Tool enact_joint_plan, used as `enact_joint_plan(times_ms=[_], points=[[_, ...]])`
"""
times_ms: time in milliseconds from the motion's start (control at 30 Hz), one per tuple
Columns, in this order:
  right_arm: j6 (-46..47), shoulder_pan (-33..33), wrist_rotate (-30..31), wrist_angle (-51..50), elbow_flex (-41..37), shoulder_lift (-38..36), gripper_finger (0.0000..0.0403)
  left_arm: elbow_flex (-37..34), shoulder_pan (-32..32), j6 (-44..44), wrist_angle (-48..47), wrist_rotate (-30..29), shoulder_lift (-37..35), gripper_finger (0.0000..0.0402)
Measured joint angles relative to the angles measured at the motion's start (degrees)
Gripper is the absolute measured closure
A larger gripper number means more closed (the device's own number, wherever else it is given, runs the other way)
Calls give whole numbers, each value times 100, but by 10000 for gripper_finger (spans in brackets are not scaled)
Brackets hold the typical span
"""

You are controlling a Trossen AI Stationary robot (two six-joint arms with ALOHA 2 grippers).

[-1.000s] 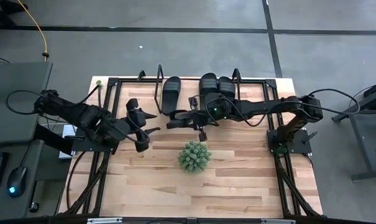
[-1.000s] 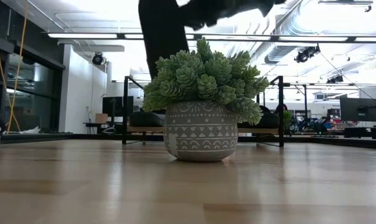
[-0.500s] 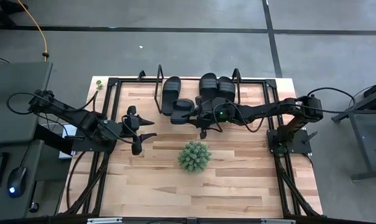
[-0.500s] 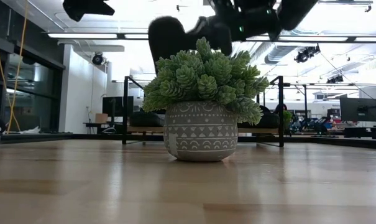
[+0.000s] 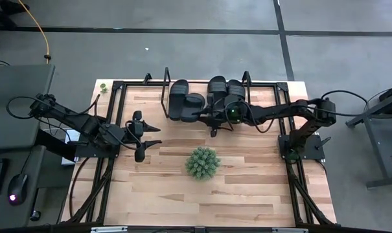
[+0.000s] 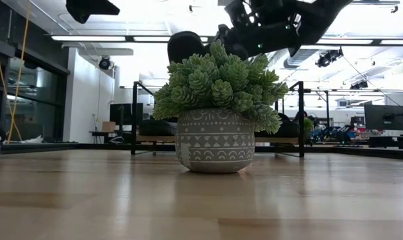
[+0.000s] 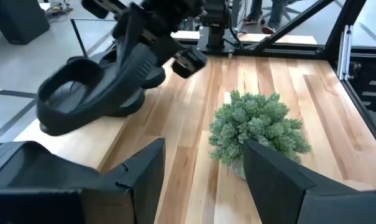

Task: Pick and place slides into the shelf
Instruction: Put the black slide on the shelf

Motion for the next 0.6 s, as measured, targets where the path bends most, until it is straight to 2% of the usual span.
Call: enact_joint_plan(times_ms=[400, 600], points=[[63, -741, -584, 17, 0, 11, 351, 0, 0, 1, -5, 38, 0, 204], [102, -1058, -859, 406, 0, 272, 351, 0, 0, 43, -5, 38, 0, 204]])
